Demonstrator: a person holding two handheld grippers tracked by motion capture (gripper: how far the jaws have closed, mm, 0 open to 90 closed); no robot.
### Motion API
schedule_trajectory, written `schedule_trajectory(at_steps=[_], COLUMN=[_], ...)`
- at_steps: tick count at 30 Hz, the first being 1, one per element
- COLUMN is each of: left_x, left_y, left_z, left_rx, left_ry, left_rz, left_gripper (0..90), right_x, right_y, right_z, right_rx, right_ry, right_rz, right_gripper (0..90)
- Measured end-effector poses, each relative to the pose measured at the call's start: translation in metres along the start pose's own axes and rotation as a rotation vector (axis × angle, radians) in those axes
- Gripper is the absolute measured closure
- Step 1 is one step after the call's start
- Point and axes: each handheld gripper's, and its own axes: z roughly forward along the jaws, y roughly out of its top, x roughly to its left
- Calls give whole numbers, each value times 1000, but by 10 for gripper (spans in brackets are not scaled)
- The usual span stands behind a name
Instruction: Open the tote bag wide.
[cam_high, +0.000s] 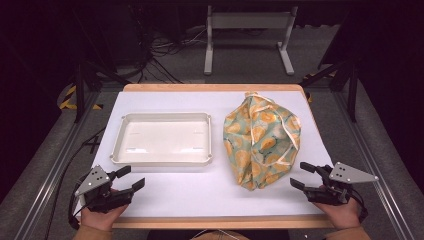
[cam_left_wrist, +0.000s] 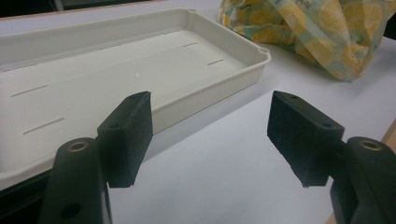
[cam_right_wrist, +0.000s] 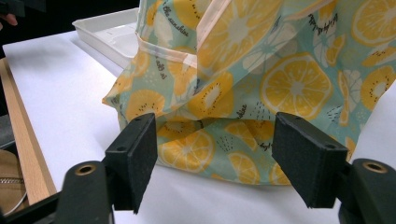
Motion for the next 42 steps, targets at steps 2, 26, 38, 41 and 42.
schedule_trajectory(at_steps=[2, 26, 38, 41, 42], left_x=[-2, -6, -6, -5, -5], left_y=[1, 4, 7, 7, 8], left_z=[0, 3, 11, 12, 13], left_rx=[3, 2, 13, 14, 15], left_ry=[-3, -16, -33, -34, -37], left_rz=[0, -3, 2, 9, 11], left_gripper=[313, 313, 314, 314, 314], right_x=[1, 31, 40, 41, 41], right_y=[1, 53, 80, 86, 88], right_z=[0, -6, 13, 17, 18], right_rx=[-1, -7, 25, 30, 33], right_ry=[2, 64, 85, 88, 90], right_rz=[-4, -15, -47, -37, -35], right_gripper=[310, 317, 319, 319, 317])
